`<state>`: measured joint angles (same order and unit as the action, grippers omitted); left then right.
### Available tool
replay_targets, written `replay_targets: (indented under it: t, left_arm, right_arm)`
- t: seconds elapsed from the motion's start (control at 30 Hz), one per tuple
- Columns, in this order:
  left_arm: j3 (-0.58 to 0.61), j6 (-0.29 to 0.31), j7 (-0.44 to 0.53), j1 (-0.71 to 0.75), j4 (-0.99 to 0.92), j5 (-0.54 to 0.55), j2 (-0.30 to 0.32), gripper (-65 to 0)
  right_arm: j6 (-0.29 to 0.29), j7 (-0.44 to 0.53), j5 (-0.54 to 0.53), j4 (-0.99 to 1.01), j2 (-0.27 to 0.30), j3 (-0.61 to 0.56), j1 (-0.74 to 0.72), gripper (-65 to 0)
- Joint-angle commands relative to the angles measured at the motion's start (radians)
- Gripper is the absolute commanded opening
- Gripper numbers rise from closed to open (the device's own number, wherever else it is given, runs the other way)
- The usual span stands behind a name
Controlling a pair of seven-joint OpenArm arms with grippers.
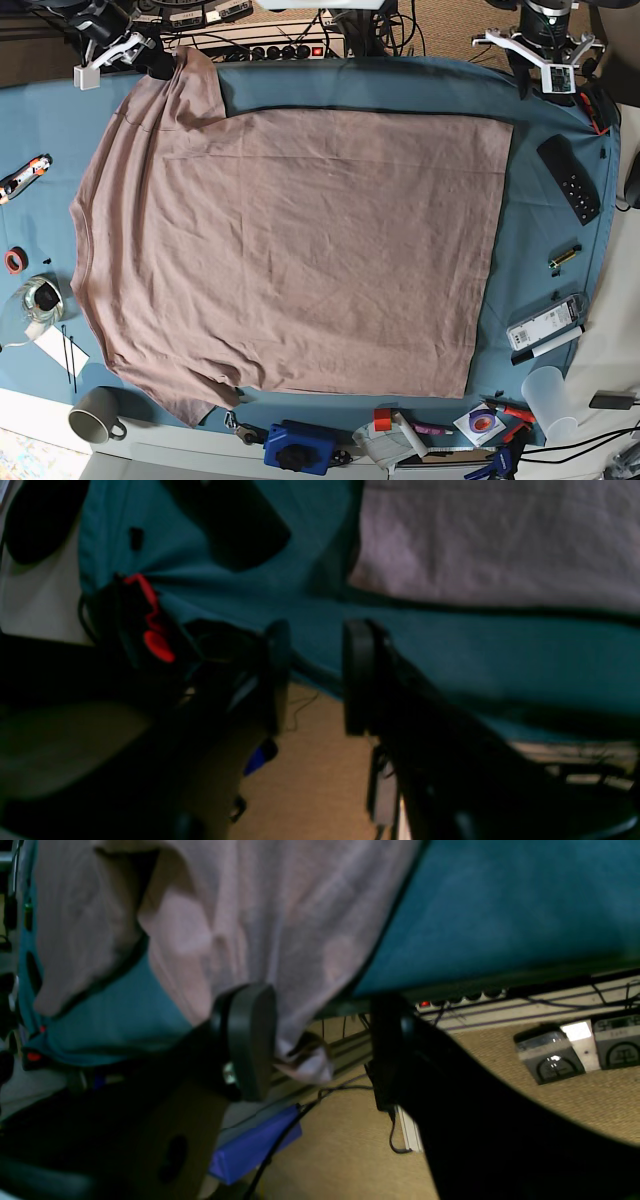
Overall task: Fold the T-shirt properly
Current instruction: 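Pull the shoulder edges with both grippers to straighten the shirt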
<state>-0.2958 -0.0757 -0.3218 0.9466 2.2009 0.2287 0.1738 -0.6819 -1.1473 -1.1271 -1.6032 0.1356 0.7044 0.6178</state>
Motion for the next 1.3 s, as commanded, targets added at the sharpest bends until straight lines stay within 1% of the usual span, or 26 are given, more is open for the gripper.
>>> replay_targets:
  t: [0.0, 0.1, 0.2, 0.23, 0.37, 0.43, 0.5, 0.57, 0.63, 0.7, 0.8, 0.87, 0.9, 1.03, 1.07, 1.1, 1.17, 1.23, 1.27]
  left_arm:
    - [-0.001, -0.002, 0.022, -0.002, 0.016, 0.019, 0.004, -46.0]
    - [-0.001, 0.011, 0.011, -0.048, 0.016, 0.058, 0.004, -46.1]
    - [-0.001, 0.020, -0.069, -0.116, 0.016, 0.105, 0.004, -46.1]
    - [-0.001, 0.034, -0.095, -0.141, 0.016, 0.118, 0.004, -46.0]
    - [-0.001, 0.163, -0.121, -0.203, 0.016, 0.124, 0.004, -46.0]
    - [-0.001, 0.203, -0.125, -0.212, 0.010, 0.124, 0.003, -45.8]
    - [-0.001, 0.208, -0.127, -0.219, -0.014, 0.124, 0.004, -42.4]
    - [-0.001, 0.200, -0.125, -0.239, -0.056, 0.103, 0.004, -39.6]
    - [-0.002, 0.170, -0.127, -0.271, -0.110, 0.085, 0.004, -39.2]
    - [-0.002, 0.165, -0.130, -0.306, -0.170, 0.087, 0.004, -39.2]
    - [-0.002, 0.188, -0.170, -0.351, -0.243, 0.146, 0.003, -39.2]
    - [-0.002, 0.218, -0.196, -0.371, -0.274, 0.188, -0.004, -39.2]
    - [-0.002, 0.235, -0.195, -0.380, -0.288, 0.197, -0.011, -39.2]
    - [-0.002, 0.251, -0.215, -0.411, -0.349, 0.202, -0.029, -39.2]
    - [-0.002, 0.254, -0.232, -0.418, -0.362, 0.208, -0.030, -39.3]
    - [-0.002, 0.254, -0.245, -0.423, -0.373, 0.229, -0.030, -40.2]
    - [-0.002, 0.254, -0.257, -0.425, -0.383, 0.267, -0.030, -44.3]
    - [-0.002, 0.254, -0.257, -0.426, -0.383, 0.279, -0.032, -51.1]
    - [-0.002, 0.254, -0.254, -0.427, -0.383, 0.282, -0.032, -56.3]
  right_arm:
    - [-0.016, 0.013, -0.002, -0.011, 0.008, -0.003, -0.005, -35.9]
    - [-0.016, 0.013, -0.002, -0.011, 0.008, -0.003, -0.005, -35.9]
    - [-0.016, 0.013, -0.002, -0.011, 0.009, -0.003, -0.005, -35.9]
    - [-0.016, 0.013, -0.002, -0.011, 0.009, -0.003, -0.005, -35.9]
    - [-0.016, -0.002, -0.002, -0.011, 0.009, -0.003, -0.005, -35.9]
    - [-0.016, -0.008, -0.002, -0.011, 0.009, -0.003, -0.005, -35.9]
    - [-0.016, -0.008, -0.002, -0.011, 0.009, -0.003, -0.005, -35.9]
    - [-0.016, -0.008, -0.003, -0.012, 0.009, -0.002, -0.005, -35.9]
    - [-0.016, -0.008, -0.003, -0.012, 0.009, -0.002, -0.005, -35.9]
    - [-0.016, -0.011, -0.002, -0.012, 0.009, -0.002, -0.005, -35.9]
    - [-0.016, -0.012, -0.002, -0.012, 0.010, -0.002, -0.005, -35.9]
    - [-0.016, -0.012, -0.002, -0.012, 0.013, -0.002, -0.005, -35.9]
    - [-0.016, -0.012, -0.002, -0.012, 0.014, -0.002, -0.005, -35.9]
    - [-0.016, -0.012, -0.003, -0.012, 0.014, -0.002, -0.005, -36.4]
    - [-0.016, -0.012, -0.003, -0.012, 0.014, -0.002, -0.005, -39.3]
    - [-0.016, -0.011, -0.006, -0.012, 0.014, -0.002, -0.005, -44.3]
    - [-0.016, -0.011, -0.018, -0.012, 0.014, -0.002, -0.006, -55.0]
    - [-0.016, -0.013, -0.028, -0.013, 0.014, -0.002, -0.005, -63.0]
    - [-0.016, -0.014, -0.026, -0.013, 0.014, -0.002, -0.005, -65.0]
